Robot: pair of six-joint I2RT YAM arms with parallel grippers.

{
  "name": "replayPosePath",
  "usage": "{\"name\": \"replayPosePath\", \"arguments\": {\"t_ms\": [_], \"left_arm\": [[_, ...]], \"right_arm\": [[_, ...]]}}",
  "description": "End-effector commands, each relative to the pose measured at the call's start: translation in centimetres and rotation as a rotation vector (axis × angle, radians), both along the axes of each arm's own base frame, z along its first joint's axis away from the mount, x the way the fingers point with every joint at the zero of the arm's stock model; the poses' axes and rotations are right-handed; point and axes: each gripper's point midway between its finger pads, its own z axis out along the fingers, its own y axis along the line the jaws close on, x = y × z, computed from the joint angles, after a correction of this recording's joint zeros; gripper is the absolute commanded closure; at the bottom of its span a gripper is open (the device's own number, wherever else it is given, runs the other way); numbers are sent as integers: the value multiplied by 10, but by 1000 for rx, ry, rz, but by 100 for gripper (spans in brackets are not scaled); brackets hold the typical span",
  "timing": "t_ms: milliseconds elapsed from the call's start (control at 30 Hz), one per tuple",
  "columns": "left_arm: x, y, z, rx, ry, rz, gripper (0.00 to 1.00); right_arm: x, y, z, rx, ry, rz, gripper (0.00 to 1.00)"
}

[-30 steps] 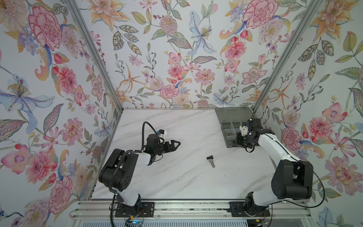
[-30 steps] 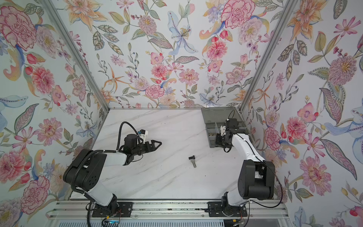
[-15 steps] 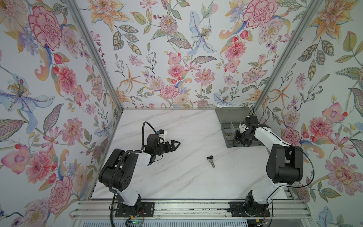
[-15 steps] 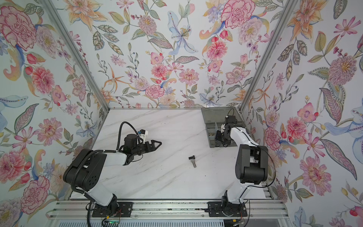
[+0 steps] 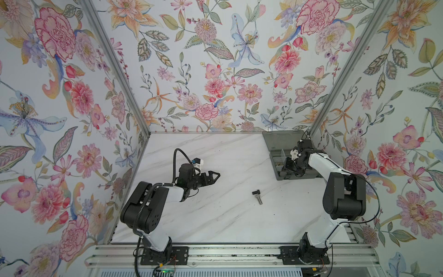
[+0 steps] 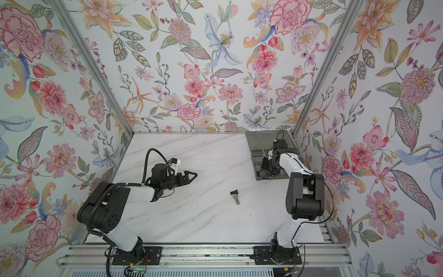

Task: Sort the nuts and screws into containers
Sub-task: 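Open the right gripper to drop the black bolt into the bolt compartment, then move the open right gripper over the black bolt at the table centre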

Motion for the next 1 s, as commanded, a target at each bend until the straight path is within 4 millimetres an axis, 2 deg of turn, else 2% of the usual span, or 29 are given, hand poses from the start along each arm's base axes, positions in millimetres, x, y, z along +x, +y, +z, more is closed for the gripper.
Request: {"name": "replayPosePath", "arguments": {"t_ms": [0, 167, 267, 367, 533, 733, 967], "left_arm": [[4, 1, 4, -7, -9, 1, 1], [4, 1, 5, -7, -9, 2, 1], [6, 2, 5, -6, -8, 3, 1], [7, 1, 5, -4, -8, 1, 1], [7, 1, 4, -4, -6, 1, 1], [7, 1, 3, -2, -3, 0, 1], [5, 1, 2, 1, -3, -4, 1]], "right_arm": [[5, 4, 8, 10, -20, 10, 64], [-2, 17, 24, 26, -69, 90, 62], [-14, 39, 35, 36, -96, 195, 60], [-30, 60, 38, 3, -86, 291, 57], [-57, 92, 27, -13, -43, 373, 54], [-83, 123, -2, -38, 50, 420, 54], [-98, 137, -24, -65, 107, 491, 52]]}}
